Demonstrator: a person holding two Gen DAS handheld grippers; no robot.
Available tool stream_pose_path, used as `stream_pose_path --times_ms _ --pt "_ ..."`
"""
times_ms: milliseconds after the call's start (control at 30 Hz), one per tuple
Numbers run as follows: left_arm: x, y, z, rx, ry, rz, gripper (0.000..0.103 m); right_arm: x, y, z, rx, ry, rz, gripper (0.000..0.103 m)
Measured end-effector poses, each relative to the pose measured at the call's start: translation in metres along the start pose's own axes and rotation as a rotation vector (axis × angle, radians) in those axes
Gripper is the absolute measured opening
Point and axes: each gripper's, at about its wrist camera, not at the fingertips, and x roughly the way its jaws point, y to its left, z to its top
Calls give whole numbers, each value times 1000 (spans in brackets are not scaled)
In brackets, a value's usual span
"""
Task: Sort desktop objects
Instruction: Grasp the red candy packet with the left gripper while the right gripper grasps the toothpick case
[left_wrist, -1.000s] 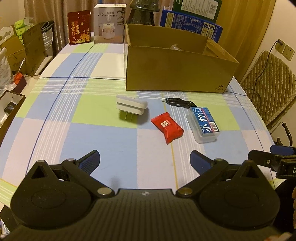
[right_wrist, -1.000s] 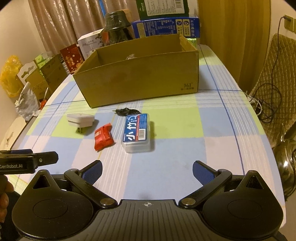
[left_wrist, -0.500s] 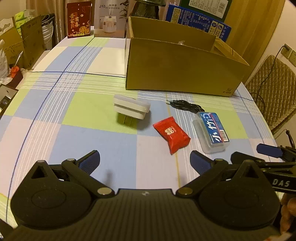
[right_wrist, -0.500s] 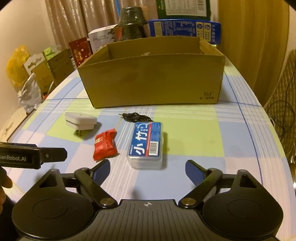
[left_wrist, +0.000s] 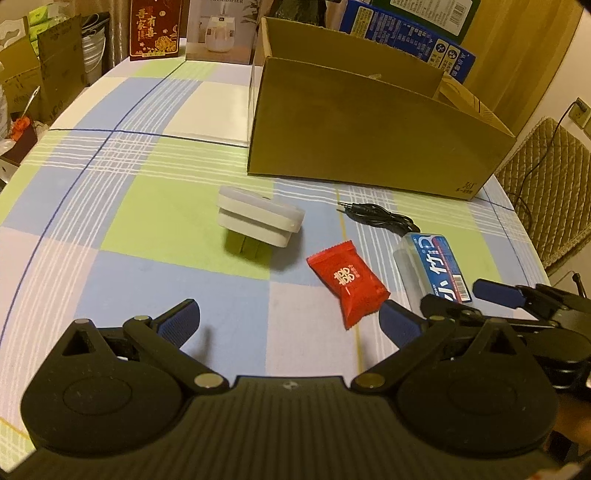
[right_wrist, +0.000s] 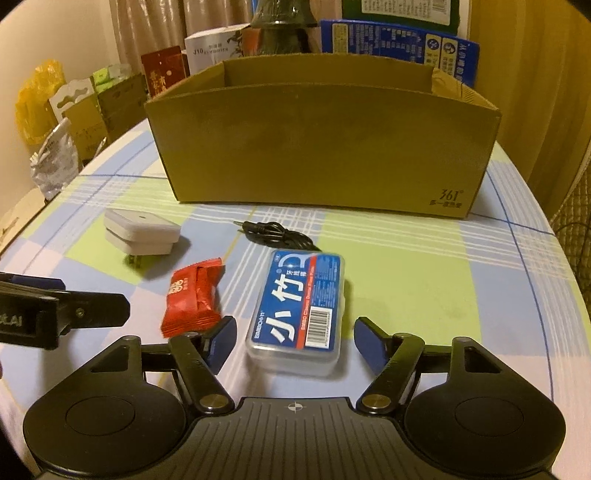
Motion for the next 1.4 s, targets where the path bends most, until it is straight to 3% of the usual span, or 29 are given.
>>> stream_pose_path --times_ms 167,300,633,800,933,1100,1400 --pt "7 -1 1 -4 3 -5 101 7 -2 5 -13 8 3 55" --pt "11 -3 1 -2 6 -14 100 0 -14 4 1 -8 -23 54" --pt "31 -33 2 48 0 -77 84 -22 -47 -5 101 -21 -86 54" --pt "47 -57 5 102 -29 -68 71 -23 -49 -4 107 -29 -89 54" --pt "61 -64 7 160 -5 -27 48 -23 -50 -5 109 -32 -88 54" --pt "59 -58 2 216 -26 -19 32 -19 -45 -7 82 -30 -77 54" --pt "48 -48 -14 297 -63 -31 31 -14 -36 -13 38 -23 -67 54"
